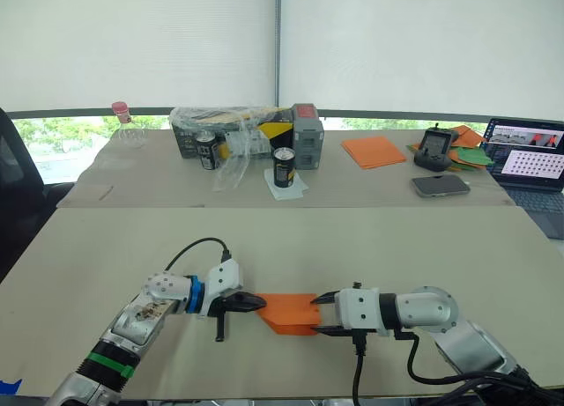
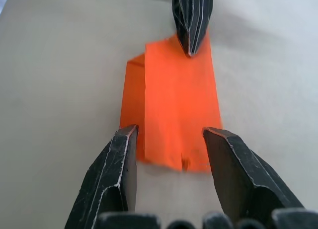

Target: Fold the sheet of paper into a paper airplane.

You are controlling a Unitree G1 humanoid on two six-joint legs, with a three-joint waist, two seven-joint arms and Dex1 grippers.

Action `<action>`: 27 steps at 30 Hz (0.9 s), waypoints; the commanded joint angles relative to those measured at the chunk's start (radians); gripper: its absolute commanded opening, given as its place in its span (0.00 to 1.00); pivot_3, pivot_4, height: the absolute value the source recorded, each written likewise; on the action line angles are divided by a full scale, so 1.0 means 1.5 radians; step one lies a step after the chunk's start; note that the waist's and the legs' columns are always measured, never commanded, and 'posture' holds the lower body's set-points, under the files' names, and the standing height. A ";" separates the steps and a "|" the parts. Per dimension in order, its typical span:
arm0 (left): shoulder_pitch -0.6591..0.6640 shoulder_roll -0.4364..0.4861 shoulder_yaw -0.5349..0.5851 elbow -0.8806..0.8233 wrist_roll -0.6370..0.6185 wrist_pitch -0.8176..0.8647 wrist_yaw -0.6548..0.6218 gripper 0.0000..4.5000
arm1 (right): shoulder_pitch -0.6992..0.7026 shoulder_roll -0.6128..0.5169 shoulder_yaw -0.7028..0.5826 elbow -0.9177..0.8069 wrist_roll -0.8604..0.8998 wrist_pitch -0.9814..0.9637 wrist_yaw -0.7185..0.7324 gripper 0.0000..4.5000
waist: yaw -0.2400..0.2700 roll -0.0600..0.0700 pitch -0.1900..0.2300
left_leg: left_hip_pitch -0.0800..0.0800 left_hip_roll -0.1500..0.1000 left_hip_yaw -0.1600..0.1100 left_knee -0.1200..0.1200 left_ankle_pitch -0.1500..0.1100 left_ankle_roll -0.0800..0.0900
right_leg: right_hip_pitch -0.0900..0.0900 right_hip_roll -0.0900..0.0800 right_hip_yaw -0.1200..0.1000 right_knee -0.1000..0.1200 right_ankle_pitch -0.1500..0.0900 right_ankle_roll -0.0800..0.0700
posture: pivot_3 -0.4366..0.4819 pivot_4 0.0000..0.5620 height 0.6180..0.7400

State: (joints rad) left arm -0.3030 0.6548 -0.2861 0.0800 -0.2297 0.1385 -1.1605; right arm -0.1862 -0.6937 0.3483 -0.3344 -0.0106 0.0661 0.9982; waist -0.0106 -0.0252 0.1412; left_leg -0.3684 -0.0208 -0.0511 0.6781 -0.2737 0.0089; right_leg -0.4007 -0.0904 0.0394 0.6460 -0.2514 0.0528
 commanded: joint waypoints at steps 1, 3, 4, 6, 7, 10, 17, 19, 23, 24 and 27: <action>0.013 0.020 -0.023 0.051 0.070 -0.025 0.006 0.00 | -0.009 0.006 -0.009 0.000 0.011 -0.009 -0.001 0.52 | 0.000 0.000 0.000 | 0.000 0.000 0.000 0.000 0.000 0.000 | 0.000 0.000 0.000 0.000 0.000 0.000 | 0.48 0.27 1.00; 0.014 0.024 -0.024 0.062 0.080 -0.041 0.006 0.00 | -0.010 0.010 -0.017 -0.004 0.033 0.009 0.009 0.41 | -0.001 0.000 0.000 | 0.000 0.000 0.000 0.000 0.000 0.000 | 0.000 0.000 0.000 0.000 0.000 0.000 | 0.48 0.27 1.00; 0.014 0.023 -0.023 0.065 0.081 -0.044 0.006 0.00 | -0.010 0.010 -0.019 -0.004 0.045 0.019 0.017 0.35 | -0.001 0.001 0.000 | 0.000 0.000 0.000 0.000 0.000 0.000 | 0.000 0.000 0.000 0.000 0.000 0.000 | 0.48 0.27 1.00; 0.014 0.022 -0.023 0.070 0.084 -0.051 0.007 0.00 | -0.018 0.010 -0.025 -0.005 0.078 0.057 0.034 0.18 | -0.001 0.001 -0.001 | 0.001 0.000 0.000 0.000 0.000 0.000 | 0.000 0.000 0.000 0.000 0.000 0.000 | 0.48 0.27 1.00; 0.013 0.021 -0.024 0.072 0.087 -0.056 0.008 0.00 | -0.029 0.009 -0.028 -0.006 0.102 0.092 0.049 0.10 | -0.001 0.001 -0.001 | 0.001 0.000 0.000 0.000 0.000 0.000 | 0.001 0.000 0.000 0.000 0.000 0.000 | 0.48 0.27 1.00; 0.014 0.019 -0.027 0.077 0.090 -0.063 0.008 0.00 | -0.066 0.010 -0.032 0.002 0.150 0.178 0.076 0.00 | -0.001 0.001 -0.001 | 0.001 0.000 0.000 0.000 0.000 0.000 | 0.001 0.000 0.000 0.000 0.000 0.000 | 0.48 0.27 1.00; 0.009 0.014 -0.028 0.090 0.100 -0.091 0.019 0.00 | -0.179 0.047 0.006 0.104 0.185 0.337 0.103 0.00 | -0.002 0.001 -0.001 | 0.008 0.001 0.000 -0.002 -0.001 0.001 | 0.008 0.001 -0.001 -0.003 0.000 0.000 | 0.48 0.27 1.00; 0.006 0.014 -0.029 0.095 0.108 -0.102 0.022 0.00 | -0.204 0.058 0.004 0.127 0.205 0.383 0.119 0.00 | -0.001 0.001 -0.001 | 0.008 0.001 -0.001 -0.002 -0.001 0.001 | 0.008 0.001 0.000 -0.003 0.000 0.000 | 0.48 0.27 1.00; 0.006 0.015 -0.028 0.100 0.116 -0.111 0.026 0.00 | -0.256 0.067 0.011 0.197 0.208 0.463 0.129 0.00 | -0.002 0.002 -0.001 | 0.008 0.001 -0.001 -0.002 -0.001 0.001 | 0.008 0.000 0.000 -0.003 0.000 0.000 | 0.48 0.27 1.00; 0.006 0.015 -0.028 0.099 0.116 -0.111 0.028 0.00 | -0.262 0.064 0.016 0.203 0.207 0.471 0.134 0.00 | -0.002 0.002 -0.001 | 0.008 0.001 -0.001 -0.002 -0.001 0.001 | 0.008 0.000 0.000 -0.003 0.000 0.000 | 0.48 0.27 1.00; 0.011 0.017 -0.026 0.097 0.115 -0.111 0.032 0.00 | -0.272 0.062 0.028 0.229 0.192 0.467 0.139 0.00 | -0.001 0.002 -0.001 | 0.008 0.001 -0.001 -0.003 -0.001 0.001 | 0.008 0.000 -0.001 -0.003 0.000 0.000 | 0.48 0.27 1.00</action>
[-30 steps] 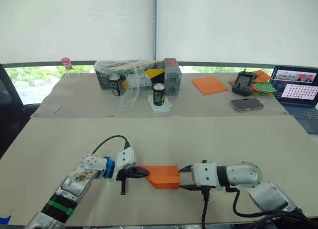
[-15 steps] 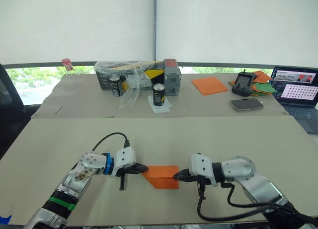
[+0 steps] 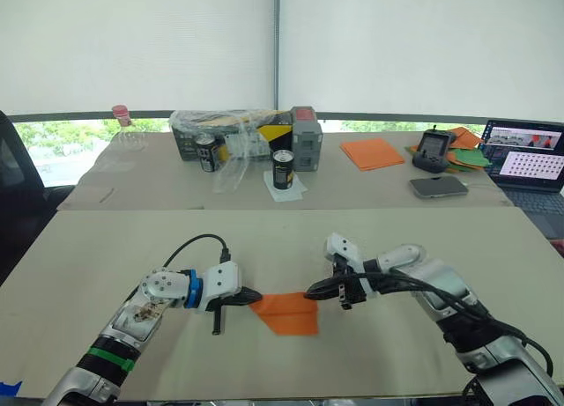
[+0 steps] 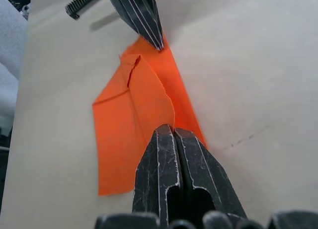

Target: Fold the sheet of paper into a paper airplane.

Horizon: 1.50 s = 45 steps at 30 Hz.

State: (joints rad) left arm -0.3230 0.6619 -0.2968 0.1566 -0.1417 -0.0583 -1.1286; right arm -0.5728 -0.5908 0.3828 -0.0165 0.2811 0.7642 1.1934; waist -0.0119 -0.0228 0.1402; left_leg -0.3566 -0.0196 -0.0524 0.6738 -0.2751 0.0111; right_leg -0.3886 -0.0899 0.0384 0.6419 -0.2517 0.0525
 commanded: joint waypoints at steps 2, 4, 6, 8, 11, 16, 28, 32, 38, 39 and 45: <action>0.030 0.011 -0.013 0.039 0.048 0.030 0.014 0.00 | -0.018 -0.002 0.012 0.038 -0.016 -0.009 0.003 0.00 | 0.000 0.000 0.000 | 0.000 0.000 0.000 0.000 0.000 0.000 | 0.000 0.000 0.000 0.000 0.000 0.000 | 0.48 0.27 1.00; 0.034 0.006 -0.001 0.024 0.025 0.057 0.018 0.00 | -0.017 -0.001 0.021 0.047 -0.029 -0.024 0.001 0.00 | 0.000 0.000 0.000 | 0.000 0.000 0.000 0.000 0.000 0.000 | 0.000 0.000 0.000 0.000 0.000 0.000 | 0.48 0.27 1.00; 0.034 0.002 0.009 0.011 0.009 0.078 0.018 0.00 | -0.015 0.004 0.022 0.053 -0.033 -0.024 -0.005 0.00 | 0.000 0.000 0.000 | 0.000 0.000 0.000 0.000 0.000 0.000 | 0.000 0.000 0.000 0.000 0.000 0.000 | 0.48 0.27 1.00; 0.034 0.002 0.013 0.002 0.006 0.086 0.015 0.00 | -0.011 0.010 0.023 0.057 -0.036 -0.030 -0.011 0.00 | -0.001 0.000 0.000 | 0.000 0.000 0.000 0.000 0.000 0.000 | 0.000 0.000 0.000 0.000 0.000 0.000 | 0.48 0.27 1.00; 0.036 0.001 0.017 -0.008 0.003 0.094 0.009 0.00 | -0.006 0.019 0.022 0.059 -0.040 -0.043 -0.021 0.00 | -0.002 0.000 0.000 | 0.000 0.000 0.000 0.000 0.000 0.000 | 0.000 0.000 0.000 0.000 0.000 0.000 | 0.48 0.27 1.00; 0.033 -0.016 0.040 -0.045 -0.045 0.155 0.001 0.00 | -0.001 0.024 0.024 0.061 -0.045 -0.050 -0.029 0.00 | -0.002 0.000 0.000 | 0.000 0.000 0.000 -0.001 0.000 0.000 | 0.000 0.000 0.000 0.000 0.000 0.000 | 0.48 0.27 1.00; 0.020 -0.039 0.080 -0.164 -0.177 0.357 -0.004 0.00 | 0.028 0.023 0.026 0.049 -0.059 -0.059 -0.053 0.00 | -0.004 0.000 0.001 | -0.002 0.000 0.000 -0.002 0.000 0.000 | -0.002 0.000 0.000 -0.001 0.000 0.000 | 0.48 0.27 1.00; 0.011 -0.053 0.089 -0.155 -0.171 0.351 0.009 0.00 | 0.034 0.022 0.023 0.039 -0.057 -0.053 -0.055 0.00 | -0.004 0.000 0.001 | -0.002 0.000 0.000 -0.002 0.000 0.000 | -0.002 0.000 0.000 -0.001 0.000 0.000 | 0.48 0.27 1.00; 0.025 -0.027 0.032 -0.150 -0.110 0.289 -0.027 0.00 | 0.040 0.018 0.022 0.031 -0.059 -0.051 -0.059 0.00 | -0.004 0.000 0.001 | -0.002 0.000 0.000 -0.003 0.000 0.000 | -0.003 0.000 0.000 -0.002 0.000 0.000 | 0.48 0.27 1.00; 0.025 -0.032 0.031 -0.143 -0.108 0.287 -0.022 0.00 | 0.040 0.018 0.021 0.030 -0.059 -0.051 -0.060 0.00 | -0.004 0.000 0.001 | -0.002 0.000 0.000 -0.004 0.000 0.000 | -0.003 0.000 0.000 -0.003 0.000 0.000 | 0.48 0.27 1.00; 0.019 -0.048 0.019 -0.082 -0.079 0.252 -0.018 0.00 | 0.045 0.017 0.016 0.030 -0.063 -0.058 -0.063 0.00 | -0.002 0.000 0.001 | -0.002 0.000 0.000 -0.004 0.000 0.000 | -0.002 0.000 0.000 -0.004 0.000 0.000 | 0.48 0.27 1.00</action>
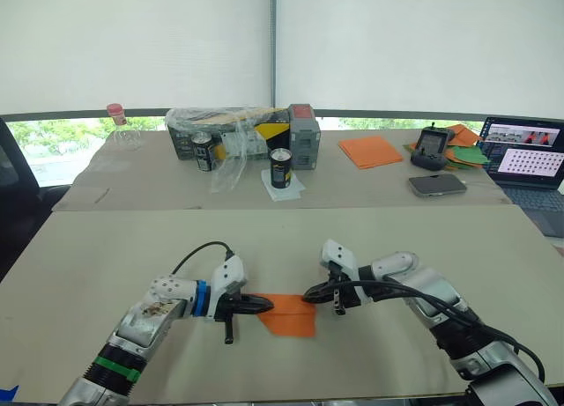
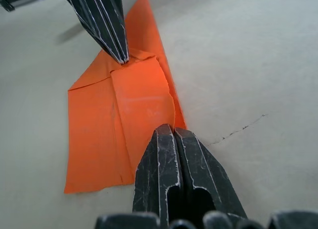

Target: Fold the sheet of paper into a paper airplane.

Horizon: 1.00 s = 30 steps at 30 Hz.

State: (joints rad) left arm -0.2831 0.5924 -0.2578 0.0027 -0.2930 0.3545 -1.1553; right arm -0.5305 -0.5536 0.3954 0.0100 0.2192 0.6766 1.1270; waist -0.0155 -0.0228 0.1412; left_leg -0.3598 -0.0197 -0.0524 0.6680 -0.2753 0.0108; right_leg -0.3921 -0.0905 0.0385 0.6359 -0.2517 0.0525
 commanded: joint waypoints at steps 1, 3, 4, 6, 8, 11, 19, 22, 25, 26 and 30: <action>-0.009 -0.003 -0.008 0.026 0.024 -0.025 0.001 0.00 | 0.018 -0.008 0.007 0.010 -0.022 -0.001 -0.019 0.00 | 0.000 0.000 0.000 | 0.000 0.000 0.000 0.000 0.000 0.000 | 0.000 0.000 0.000 0.000 0.000 0.000 | 0.48 0.27 1.00; -0.006 -0.002 -0.012 0.035 0.031 -0.034 -0.004 0.00 | 0.020 -0.007 -0.006 0.006 -0.019 0.003 -0.030 0.00 | 0.000 0.000 0.000 | 0.000 0.000 0.000 0.000 0.000 0.000 | 0.001 0.000 0.000 -0.001 0.000 0.000 | 0.48 0.27 1.00; -0.004 -0.001 -0.013 0.037 0.032 -0.037 -0.007 0.00 | 0.021 -0.008 -0.011 0.003 -0.012 0.007 -0.026 0.00 | 0.000 0.000 0.000 | 0.000 0.000 0.000 0.000 0.000 0.000 | 0.001 0.000 0.000 -0.001 0.000 0.000 | 0.48 0.27 1.00; -0.001 0.001 -0.015 0.041 0.033 -0.041 -0.012 0.00 | 0.024 -0.015 -0.017 -0.011 -0.001 0.008 -0.013 0.07 | 0.000 0.000 0.000 | 0.000 0.000 0.000 0.000 0.000 0.000 | 0.001 0.000 0.000 -0.001 0.000 0.000 | 0.48 0.27 1.00; 0.003 0.007 -0.018 0.049 0.032 -0.037 -0.024 0.00 | 0.025 -0.017 -0.041 -0.026 0.018 0.018 -0.013 0.19 | 0.000 0.000 0.000 | 0.000 0.000 0.000 0.000 0.000 0.000 | 0.001 0.000 0.000 -0.002 0.000 0.000 | 0.48 0.27 1.00; 0.003 0.025 -0.029 0.069 0.046 -0.046 -0.047 0.00 | 0.023 -0.031 -0.095 -0.045 0.030 -0.010 -0.031 0.42 | 0.001 0.000 0.000 | 0.000 0.000 0.000 0.000 0.000 0.000 | 0.001 0.000 0.000 -0.002 0.000 0.000 | 0.48 0.27 1.00; -0.012 0.011 -0.025 0.088 0.047 -0.055 -0.043 0.00 | 0.110 0.002 -0.202 -0.245 0.131 -0.025 -0.087 0.49 | 0.002 0.001 0.000 | -0.006 0.000 0.000 -0.001 0.000 0.000 | -0.005 0.000 0.000 -0.002 0.000 0.000 | 0.48 0.27 1.00; -0.017 0.005 -0.028 0.094 0.051 -0.060 -0.044 0.00 | 0.157 0.038 -0.151 -0.283 0.092 -0.043 -0.149 0.44 | 0.002 0.001 0.000 | -0.006 0.000 -0.001 -0.001 0.000 0.000 | -0.006 -0.001 0.000 -0.002 0.000 0.000 | 0.48 0.27 1.00; -0.022 0.003 -0.034 0.100 0.054 -0.062 -0.047 0.00 | 0.203 0.067 -0.085 -0.270 0.025 -0.103 -0.198 0.24 | 0.003 0.001 0.000 | -0.006 0.000 0.000 -0.001 0.000 0.000 | -0.005 -0.001 0.000 -0.002 0.001 0.001 | 0.48 0.27 1.00; -0.022 0.001 -0.035 0.101 0.051 -0.059 -0.047 0.00 | 0.214 0.082 -0.078 -0.256 0.014 -0.125 -0.213 0.17 | 0.003 0.001 0.000 | -0.006 -0.001 0.000 -0.001 0.000 0.000 | -0.005 -0.001 0.000 -0.002 0.001 0.001 | 0.48 0.27 1.00; -0.014 0.001 -0.045 0.102 0.055 -0.063 -0.050 0.00 | 0.237 0.113 -0.061 -0.196 -0.019 -0.198 -0.241 0.01 | 0.003 0.001 0.000 | -0.006 -0.002 0.000 0.000 0.000 0.000 | -0.005 -0.001 0.000 -0.002 0.001 0.001 | 0.48 0.27 1.00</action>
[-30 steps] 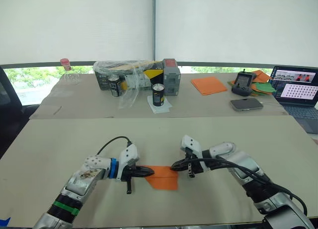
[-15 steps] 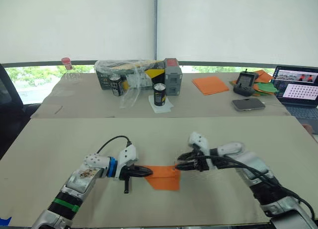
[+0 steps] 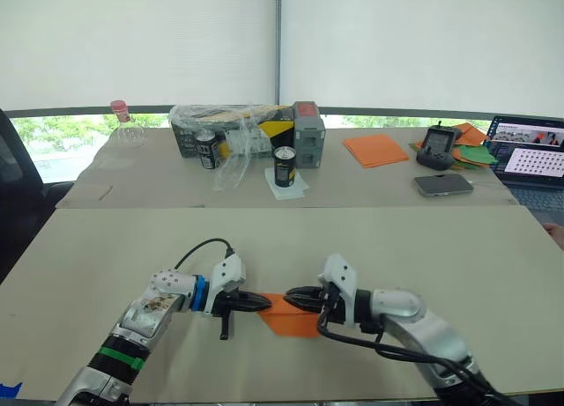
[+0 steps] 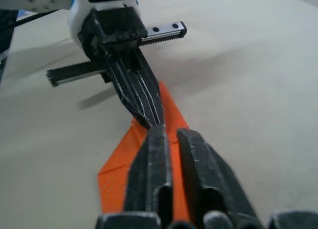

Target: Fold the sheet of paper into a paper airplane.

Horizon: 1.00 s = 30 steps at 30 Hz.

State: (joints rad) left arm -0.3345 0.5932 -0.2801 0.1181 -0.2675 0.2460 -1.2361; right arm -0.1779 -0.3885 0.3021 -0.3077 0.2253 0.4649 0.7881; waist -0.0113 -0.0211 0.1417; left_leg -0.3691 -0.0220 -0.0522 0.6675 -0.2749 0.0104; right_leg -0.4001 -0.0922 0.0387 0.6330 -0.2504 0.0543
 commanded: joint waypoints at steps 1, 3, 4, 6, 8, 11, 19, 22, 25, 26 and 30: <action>0.022 0.001 -0.032 0.024 0.040 0.008 0.004 0.00 | 0.009 0.005 0.007 0.027 -0.029 -0.067 -0.017 0.01 | 0.000 0.000 0.000 | 0.000 0.000 0.000 0.000 0.000 0.000 | 0.000 0.000 0.000 0.000 0.000 0.000 | 0.48 0.27 1.00; 0.023 0.003 -0.035 0.022 0.043 0.006 0.004 0.00 | 0.018 0.010 0.013 0.038 -0.034 -0.078 -0.021 0.01 | 0.000 0.000 0.000 | 0.000 0.000 0.000 0.000 0.000 0.000 | 0.000 0.000 0.000 0.000 0.000 0.000 | 0.48 0.27 1.00; 0.023 0.003 -0.035 0.021 0.042 0.006 0.004 0.00 | 0.023 0.013 0.014 0.040 -0.033 -0.078 -0.022 0.01 | 0.001 0.000 0.000 | 0.000 0.000 0.000 0.000 0.000 0.000 | 0.000 0.000 0.000 0.000 0.000 0.000 | 0.48 0.27 1.00; 0.024 0.003 -0.037 0.018 0.043 0.006 0.003 0.00 | 0.037 0.017 0.014 0.039 -0.021 -0.069 -0.019 0.01 | 0.000 0.000 0.000 | 0.000 0.000 0.000 0.000 0.000 0.000 | 0.000 0.000 0.000 0.000 0.000 0.000 | 0.48 0.27 1.00; 0.024 0.003 -0.041 0.018 0.047 0.004 0.003 0.00 | 0.052 0.013 0.016 0.037 -0.009 -0.055 -0.008 0.01 | 0.000 0.000 0.000 | 0.000 0.000 0.000 0.000 0.000 0.000 | 0.001 0.000 0.000 0.000 0.000 0.000 | 0.48 0.27 1.00; 0.022 -0.002 -0.049 0.022 0.054 -0.002 0.001 0.00 | 0.060 -0.007 0.025 0.055 -0.044 -0.069 -0.015 0.01 | 0.001 0.000 0.000 | 0.002 0.000 0.000 0.000 0.000 0.000 | 0.003 0.000 -0.001 -0.001 0.000 0.000 | 0.48 0.27 1.00; 0.017 -0.009 -0.054 0.031 0.068 -0.020 0.001 0.00 | 0.100 -0.057 0.020 0.038 -0.086 -0.085 -0.040 0.01 | 0.004 0.001 -0.001 | 0.007 0.000 0.000 0.000 0.000 0.001 | 0.009 0.000 -0.001 -0.003 0.000 0.001 | 0.48 0.27 1.00; 0.014 -0.011 -0.054 0.033 0.071 -0.025 0.000 0.00 | 0.136 -0.082 -0.006 0.027 -0.079 -0.104 -0.044 0.01 | 0.007 0.000 -0.002 | 0.007 0.000 0.000 0.000 0.000 0.001 | 0.009 0.000 -0.001 -0.003 0.000 0.001 | 0.48 0.27 1.00; 0.011 -0.014 -0.055 0.040 0.073 -0.031 -0.001 0.00 | 0.173 -0.105 -0.039 0.028 -0.073 -0.126 -0.048 0.01 | 0.008 0.000 -0.003 | 0.007 0.000 0.000 0.000 0.000 0.001 | 0.010 0.000 -0.001 -0.003 0.000 0.001 | 0.48 0.27 1.00; 0.009 -0.015 -0.054 0.044 0.074 -0.036 0.000 0.00 | 0.182 -0.114 -0.049 0.029 -0.073 -0.129 -0.048 0.01 | 0.009 0.000 -0.003 | 0.007 0.000 0.000 0.000 0.000 0.001 | 0.010 0.000 -0.001 -0.003 0.000 0.001 | 0.48 0.27 1.00; 0.001 -0.022 -0.053 0.056 0.073 -0.039 -0.003 0.00 | 0.189 -0.135 -0.083 0.022 -0.060 -0.135 -0.043 0.01 | 0.012 0.000 -0.003 | 0.009 0.000 0.000 0.000 0.000 0.001 | 0.012 0.000 -0.001 -0.003 -0.001 0.001 | 0.48 0.27 1.00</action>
State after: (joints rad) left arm -0.3537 0.5617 -0.3088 0.1582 -0.2119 0.1751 -1.2365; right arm 0.0877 -0.5776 0.2081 -0.3145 0.1386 0.2364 0.7259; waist 0.0063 -0.0214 0.1369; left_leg -0.3548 -0.0218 -0.0520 0.6671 -0.2756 0.0114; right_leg -0.3819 -0.0924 0.0378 0.6280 -0.2512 0.0557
